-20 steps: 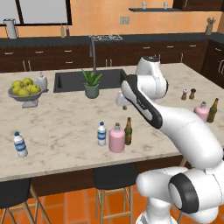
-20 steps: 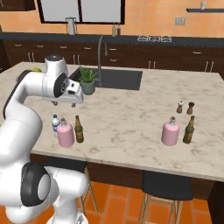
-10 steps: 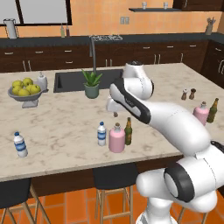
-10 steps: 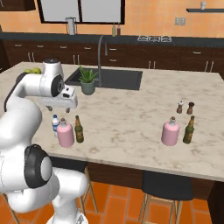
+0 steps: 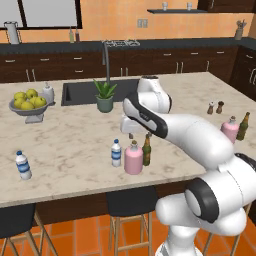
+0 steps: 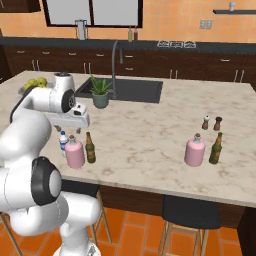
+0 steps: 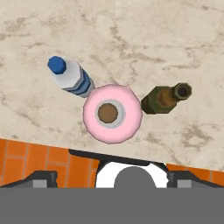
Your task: Move the plastic bottles in the middle to the plastics group, and the glass bottles in the middle to the glass group.
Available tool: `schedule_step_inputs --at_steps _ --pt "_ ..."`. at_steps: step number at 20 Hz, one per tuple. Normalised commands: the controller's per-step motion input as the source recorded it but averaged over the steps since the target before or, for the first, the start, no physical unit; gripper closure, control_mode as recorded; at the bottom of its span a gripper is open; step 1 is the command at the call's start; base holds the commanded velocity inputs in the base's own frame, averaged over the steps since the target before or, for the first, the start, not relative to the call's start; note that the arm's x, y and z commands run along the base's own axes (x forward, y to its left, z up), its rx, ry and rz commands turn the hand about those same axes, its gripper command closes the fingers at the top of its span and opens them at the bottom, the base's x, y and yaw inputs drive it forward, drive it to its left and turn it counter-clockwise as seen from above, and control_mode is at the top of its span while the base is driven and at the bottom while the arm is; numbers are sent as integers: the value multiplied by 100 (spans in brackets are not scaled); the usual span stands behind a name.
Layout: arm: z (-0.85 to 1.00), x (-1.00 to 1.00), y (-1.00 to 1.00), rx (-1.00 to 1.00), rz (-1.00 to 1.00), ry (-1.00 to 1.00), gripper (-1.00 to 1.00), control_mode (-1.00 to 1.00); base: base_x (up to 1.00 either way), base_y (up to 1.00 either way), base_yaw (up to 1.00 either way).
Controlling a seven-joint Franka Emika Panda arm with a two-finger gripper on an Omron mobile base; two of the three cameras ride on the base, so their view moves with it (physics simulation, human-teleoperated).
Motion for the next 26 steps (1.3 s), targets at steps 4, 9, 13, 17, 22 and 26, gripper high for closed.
schedule_step_inputs --at_steps 4,9,13,17,22,26 --pt "-14 13 0 0 0 0 -100 -100 0 0 0" --pt "-8 3 4 -2 0 -3 -100 -100 0 0 0" --pt "-18 4 10 -2 0 -3 -100 -100 0 0 0" --pt "-32 17 9 -1 0 0 -100 -100 0 0 0" --pt "-24 12 2 0 0 0 -100 -100 0 0 0" --pt "-17 4 0 0 0 0 -100 -100 0 0 0"
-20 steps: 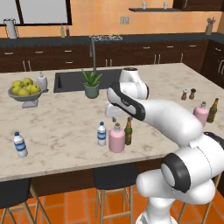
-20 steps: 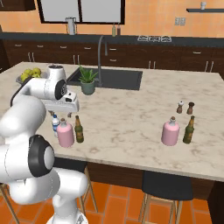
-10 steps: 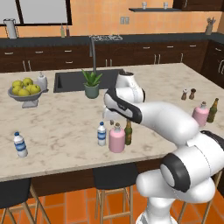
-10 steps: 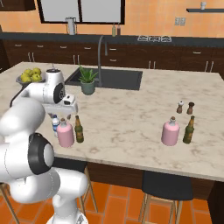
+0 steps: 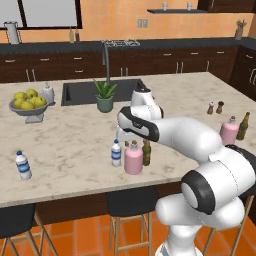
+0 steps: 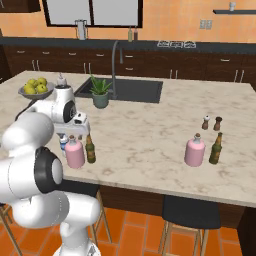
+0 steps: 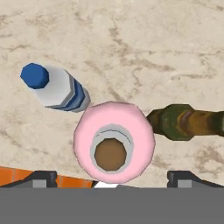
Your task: Move the plastic bottles in the middle to the plastics group, and the glass bottles in the middle to the glass group.
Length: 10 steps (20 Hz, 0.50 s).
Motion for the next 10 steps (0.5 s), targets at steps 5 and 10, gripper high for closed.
schedule_step_inputs --at_steps 5,10 --pt "-16 10 0 0 0 0 -100 -100 0 0 0" --pt "-11 16 0 0 0 0 -100 -100 0 0 0"
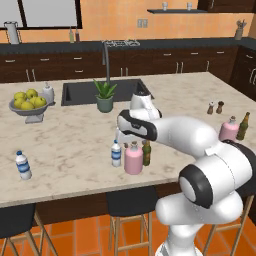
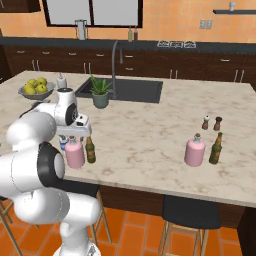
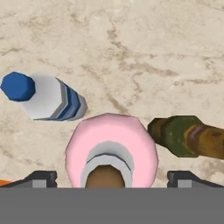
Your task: Move the plastic bottles in the middle to the plastics group, and the glass bottles in the middle to the glass group.
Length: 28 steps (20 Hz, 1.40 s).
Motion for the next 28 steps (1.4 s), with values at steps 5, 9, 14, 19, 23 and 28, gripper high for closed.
schedule_step_inputs --at_steps 5,9,14,19,23,28 --pt "-3 9 2 0 0 0 -100 -100 0 0 0" --pt "0 0 0 0 0 0 -100 -100 0 0 0" --pt "-2 0 0 0 0 0 -100 -100 0 0 0" --pt "-7 0 1 0 0 0 -100 -100 0 0 0" --pt "-12 0 5 0 0 0 100 -100 0 0 0" --pt "-4 0 2 0 0 0 100 -100 0 0 0"
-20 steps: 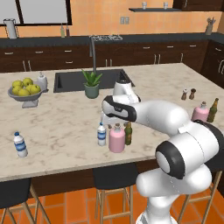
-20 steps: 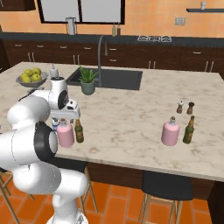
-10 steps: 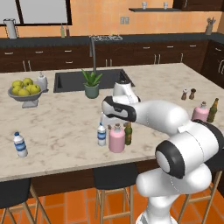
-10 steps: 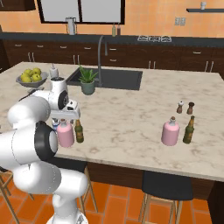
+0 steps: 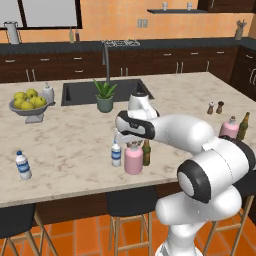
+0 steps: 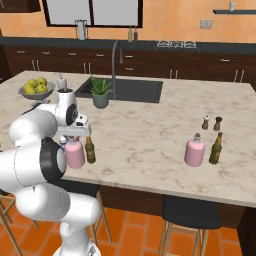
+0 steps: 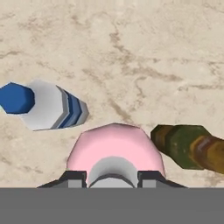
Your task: Move the plastic bottles in the middle to the plastics group, and the glass bottles in the middle to the glass group.
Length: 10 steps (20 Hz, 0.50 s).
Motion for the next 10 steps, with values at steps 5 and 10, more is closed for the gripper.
schedule_step_inputs --at_steps 5,10 --pt "0 -51 0 0 0 0 100 -100 0 0 0" --pt "15 -98 0 0 0 -2 100 -100 0 0 0"
